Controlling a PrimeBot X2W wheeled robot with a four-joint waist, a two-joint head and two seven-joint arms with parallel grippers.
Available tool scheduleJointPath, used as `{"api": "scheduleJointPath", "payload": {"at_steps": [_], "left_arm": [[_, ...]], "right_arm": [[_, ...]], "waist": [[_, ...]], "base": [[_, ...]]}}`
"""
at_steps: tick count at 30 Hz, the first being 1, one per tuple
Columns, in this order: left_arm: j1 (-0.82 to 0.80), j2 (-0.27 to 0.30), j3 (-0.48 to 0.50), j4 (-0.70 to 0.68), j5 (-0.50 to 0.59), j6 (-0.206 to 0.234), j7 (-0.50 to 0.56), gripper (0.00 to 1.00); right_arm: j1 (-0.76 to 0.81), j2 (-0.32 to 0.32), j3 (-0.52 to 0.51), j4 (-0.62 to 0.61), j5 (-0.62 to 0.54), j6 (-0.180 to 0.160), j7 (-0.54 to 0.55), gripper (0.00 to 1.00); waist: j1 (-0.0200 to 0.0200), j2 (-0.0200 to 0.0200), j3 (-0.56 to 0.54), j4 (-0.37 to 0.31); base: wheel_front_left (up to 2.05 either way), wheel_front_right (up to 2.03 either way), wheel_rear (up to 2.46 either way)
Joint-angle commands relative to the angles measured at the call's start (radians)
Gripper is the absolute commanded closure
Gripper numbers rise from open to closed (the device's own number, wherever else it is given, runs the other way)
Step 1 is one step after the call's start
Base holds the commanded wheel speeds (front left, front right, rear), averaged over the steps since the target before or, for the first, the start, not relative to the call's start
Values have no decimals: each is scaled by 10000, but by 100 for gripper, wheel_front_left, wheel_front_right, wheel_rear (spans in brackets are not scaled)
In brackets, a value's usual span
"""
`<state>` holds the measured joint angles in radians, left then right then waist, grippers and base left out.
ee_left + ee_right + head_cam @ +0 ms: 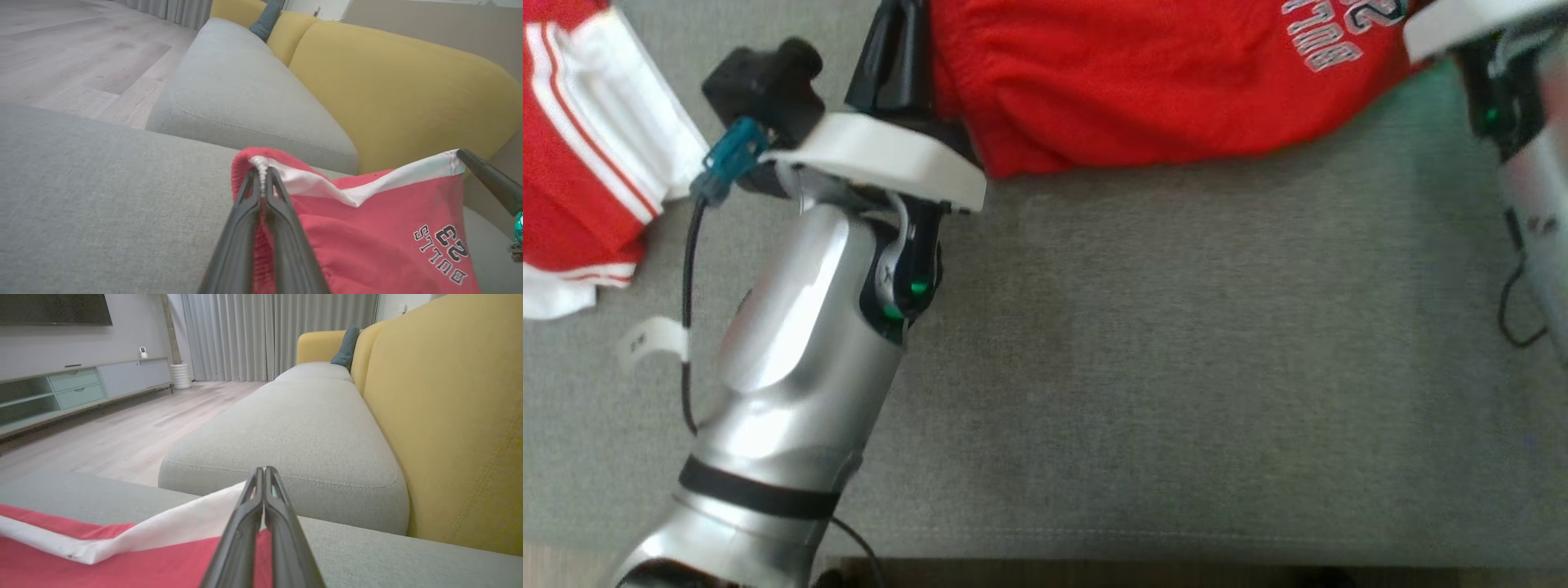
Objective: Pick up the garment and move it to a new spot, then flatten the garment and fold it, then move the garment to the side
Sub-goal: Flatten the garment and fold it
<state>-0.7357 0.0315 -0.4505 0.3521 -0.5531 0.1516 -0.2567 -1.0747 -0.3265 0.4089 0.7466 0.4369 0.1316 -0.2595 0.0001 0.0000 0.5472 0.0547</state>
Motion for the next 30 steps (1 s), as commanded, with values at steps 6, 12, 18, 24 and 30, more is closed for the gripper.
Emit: {"api": "scheduleJointPath", "payload": {"at_steps": [6,12,18,24,30], "left_arm": [[-617,187,-248,-37,-302,338,-51,93],[-606,187,-391,-121,-528,459,-51,0],[-32,187,-372,-287,-320,659,-51,0],[744,187,-189,-465,-71,684,-51,0],[1528,187,33,-650,58,657,-51,0]], "right_arm": [[-1175,255,-231,1100,-483,-9,-22,100],[-1692,436,-888,2074,-1167,-9,-22,0],[-1239,886,-1122,2638,-1134,-9,-22,0],[-581,822,-549,3733,-960,-9,451,0],[240,1036,245,4356,-277,-9,1943,0]], "waist": [[-1,0,769,442],[-1,0,977,558],[-1,0,659,500],[-1,0,139,393],[-1,0,-448,345]], "base": [[0,0,0],[0,0,0],[0,0,0],[0,0,0],[0,0,0]]}}
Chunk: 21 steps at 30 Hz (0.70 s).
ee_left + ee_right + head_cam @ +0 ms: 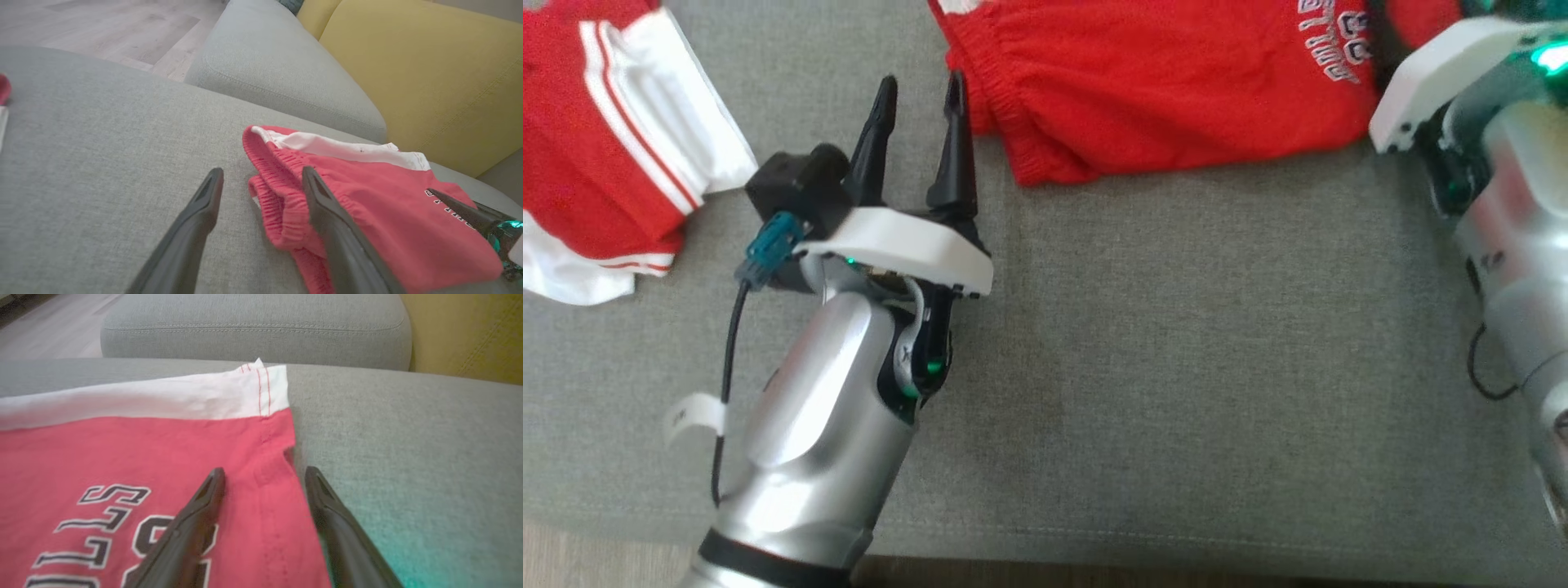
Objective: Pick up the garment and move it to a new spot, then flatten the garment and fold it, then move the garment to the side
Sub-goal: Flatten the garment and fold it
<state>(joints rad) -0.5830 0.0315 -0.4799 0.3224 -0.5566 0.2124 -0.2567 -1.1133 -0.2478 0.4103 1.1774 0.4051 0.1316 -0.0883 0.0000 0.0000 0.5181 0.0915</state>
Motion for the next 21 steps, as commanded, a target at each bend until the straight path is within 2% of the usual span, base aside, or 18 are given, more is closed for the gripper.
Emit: {"api": "scheduleJointPath", "payload": {"at_steps": [1,2,3,6,13,21], "left_arm": [[93,187,355,-357,150,41,-51,0],[181,187,387,-356,197,19,-51,0],[273,187,429,-346,238,0,-51,0],[532,187,560,-314,376,-41,-51,0],[1123,187,761,-219,688,-135,-51,0],[2288,187,1182,-167,670,-291,-51,0]], "right_arm": [[757,281,373,24,218,-9,477,0],[885,297,510,-5,404,-9,737,46],[993,292,611,-69,612,-9,931,100],[1202,177,734,-268,1212,-9,1182,100],[1721,-130,671,-677,2337,-9,419,100],[3335,-348,1089,-1499,3528,-9,-134,100]], "waist": [[0,0,-219,-24],[0,0,-286,-27],[0,0,-354,-32],[0,0,-538,-46],[0,0,-1167,-118],[0,0,-2407,-484]], "base": [[0,0,0],[0,0,0],[0,0,0],[0,0,0],[0,0,0],[0,0,0]]}}
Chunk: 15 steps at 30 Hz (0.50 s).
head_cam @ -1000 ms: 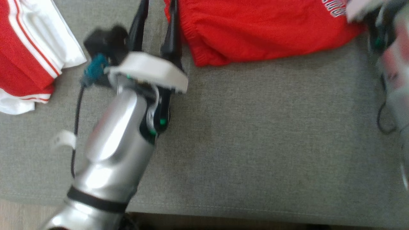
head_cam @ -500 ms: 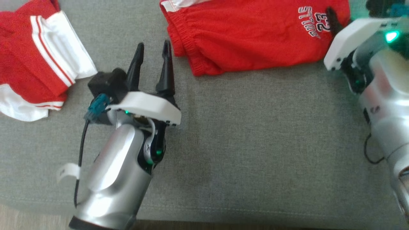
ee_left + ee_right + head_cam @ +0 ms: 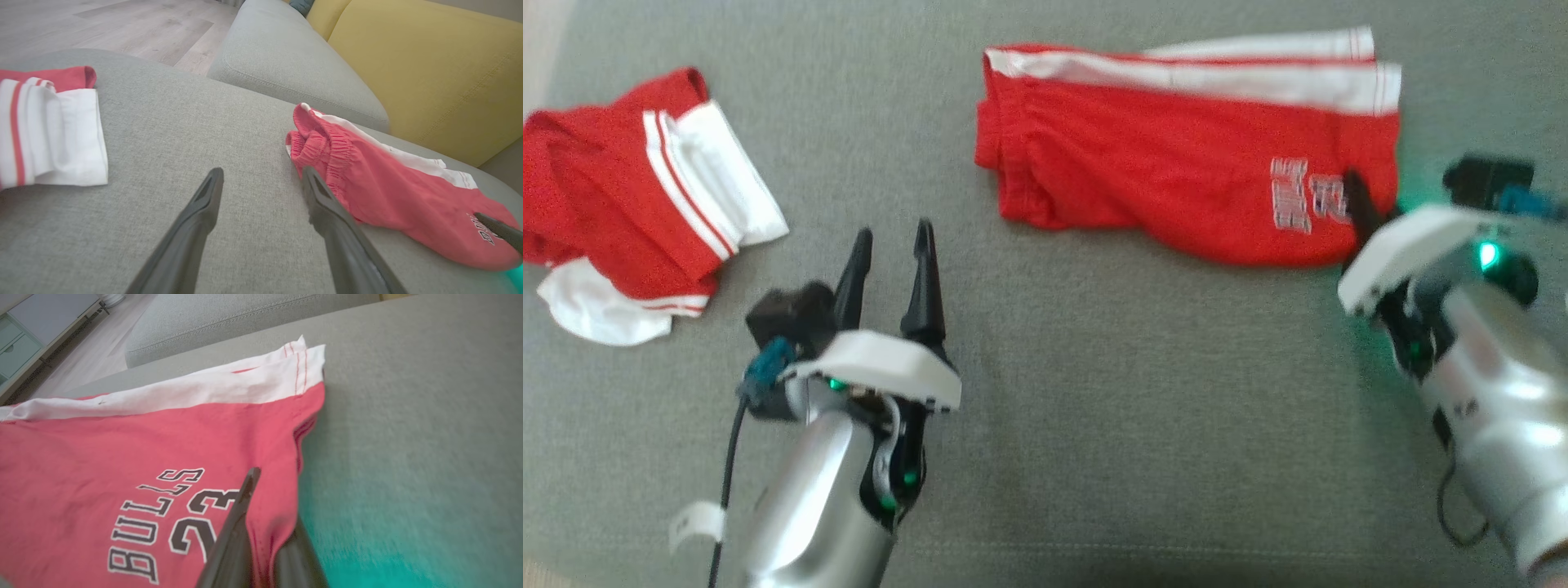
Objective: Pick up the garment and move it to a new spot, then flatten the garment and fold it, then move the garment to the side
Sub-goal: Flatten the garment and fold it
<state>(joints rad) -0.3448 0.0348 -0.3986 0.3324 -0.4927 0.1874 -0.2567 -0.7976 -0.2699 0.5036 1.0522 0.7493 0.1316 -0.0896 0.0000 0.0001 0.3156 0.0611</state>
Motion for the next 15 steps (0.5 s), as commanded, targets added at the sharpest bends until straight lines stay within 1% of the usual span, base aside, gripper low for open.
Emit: {"api": "scheduleJointPath", "payload": {"at_steps": [1,5,10,13,15], "left_arm": [[44,154,407,-274,35,-48,-51,0],[561,154,517,-306,54,-110,-51,0],[858,154,512,-374,26,-180,-51,0],[931,154,464,-384,-9,-164,-51,0],[958,154,413,-377,-23,-185,-51,0]], "right_arm": [[385,-204,222,-321,199,-9,-129,100],[909,-545,347,-554,532,-9,-331,100],[847,-927,626,-1100,533,-9,-784,100],[535,-933,949,-1518,443,-9,-815,100],[287,-812,1211,-1780,349,-9,-805,100]], "waist": [[0,-1,-504,-220],[0,-1,-838,-351],[0,-1,-868,-283],[0,-1,-853,-155],[0,-1,-873,1]], "base": [[0,0,0],[0,0,0],[0,0,0],[0,0,0],[0,0,0]]}}
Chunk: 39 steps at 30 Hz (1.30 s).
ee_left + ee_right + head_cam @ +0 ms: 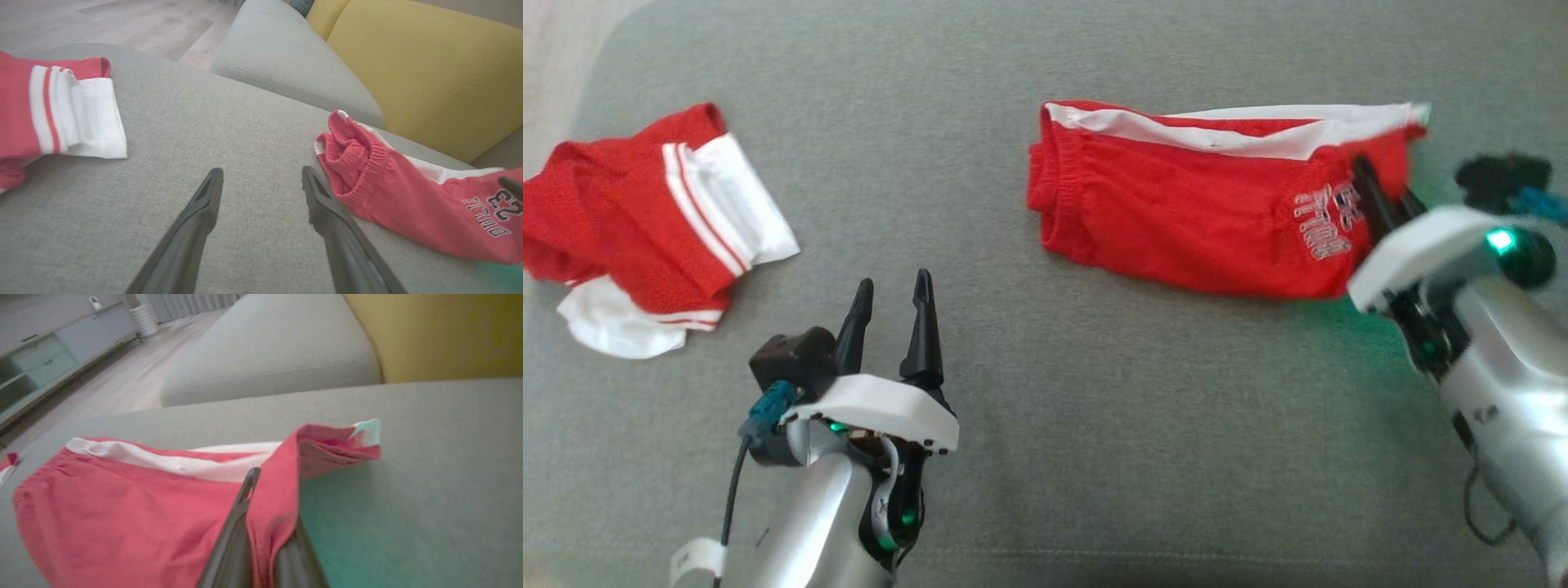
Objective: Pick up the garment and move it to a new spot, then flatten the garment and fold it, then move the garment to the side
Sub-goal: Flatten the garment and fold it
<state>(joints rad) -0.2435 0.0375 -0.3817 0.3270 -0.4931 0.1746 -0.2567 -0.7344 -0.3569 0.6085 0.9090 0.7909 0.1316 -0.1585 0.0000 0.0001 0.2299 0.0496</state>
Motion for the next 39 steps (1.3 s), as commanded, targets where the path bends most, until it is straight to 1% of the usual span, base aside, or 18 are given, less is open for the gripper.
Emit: {"api": "scheduleJointPath", "payload": {"at_steps": [1,3,8,11,14,15,16,17,21,25,26,29,32,36,39], "left_arm": [[-31,127,209,-318,-46,-49,-51,0],[-11,127,167,-315,-70,-50,-51,0],[107,127,-63,-321,-134,-17,-51,0],[214,127,-117,-344,-313,-27,-51,0],[239,127,-223,-364,-265,-67,-51,0],[248,127,-252,-363,-213,-61,-51,0],[250,127,-270,-373,-152,-53,-51,0],[242,127,-348,-384,52,-76,-51,0],[243,127,-288,-387,298,-36,-51,0],[227,127,-122,-437,600,-5,-51,0],[217,127,-56,-451,689,4,-51,0],[161,127,96,-468,1011,36,-51,0],[152,127,284,-474,1218,113,-51,0],[228,127,481,-360,1599,201,-51,0],[326,127,661,-253,1775,259,-51,0]], "right_arm": [[-451,159,310,-461,-111,-9,-89,100],[-552,274,451,-562,-146,-9,-66,100],[-871,980,1119,-714,-248,-9,146,100],[-900,1437,1476,-565,-257,-9,244,100],[-848,1870,1722,-242,-249,-9,170,100],[-824,2016,1757,-95,-243,-9,81,93],[-796,2172,1767,32,-203,-9,-25,8],[-735,2404,1831,136,-105,-9,-237,0],[-593,2553,1948,-2,3,-9,-732,0],[-385,2225,1324,54,-157,-9,-1014,0],[-342,2087,979,-27,-369,-9,-1021,0],[80,1743,-498,-578,-1242,-9,-1028,0],[860,1689,-2051,-1154,-2315,-9,-1030,0],[1895,2031,-3702,-1726,-3690,-9,-1031,0],[2559,2399,-4561,-2121,-4463,-9,-1031,0]], "waist": [[0,-1,-44,211],[0,-1,-74,313],[0,-1,-260,941],[0,-1,-357,1324],[0,-1,-425,1631],[0,-1,-450,1696],[0,-1,-470,1737],[0,-1,-508,1771],[0,-1,-578,1535],[0,-1,-687,1076],[0,-1,-701,948],[0,-1,-695,614],[0,-1,-728,329],[0,-1,-821,-4],[0,-1,-906,-221]], "base": [[0,0,0],[0,0,0],[0,0,0],[0,0,0],[0,0,0],[0,0,0],[0,0,0],[0,0,0],[0,0,0],[0,0,0],[0,0,0],[0,0,0],[0,0,0],[0,0,0],[0,0,0]]}}
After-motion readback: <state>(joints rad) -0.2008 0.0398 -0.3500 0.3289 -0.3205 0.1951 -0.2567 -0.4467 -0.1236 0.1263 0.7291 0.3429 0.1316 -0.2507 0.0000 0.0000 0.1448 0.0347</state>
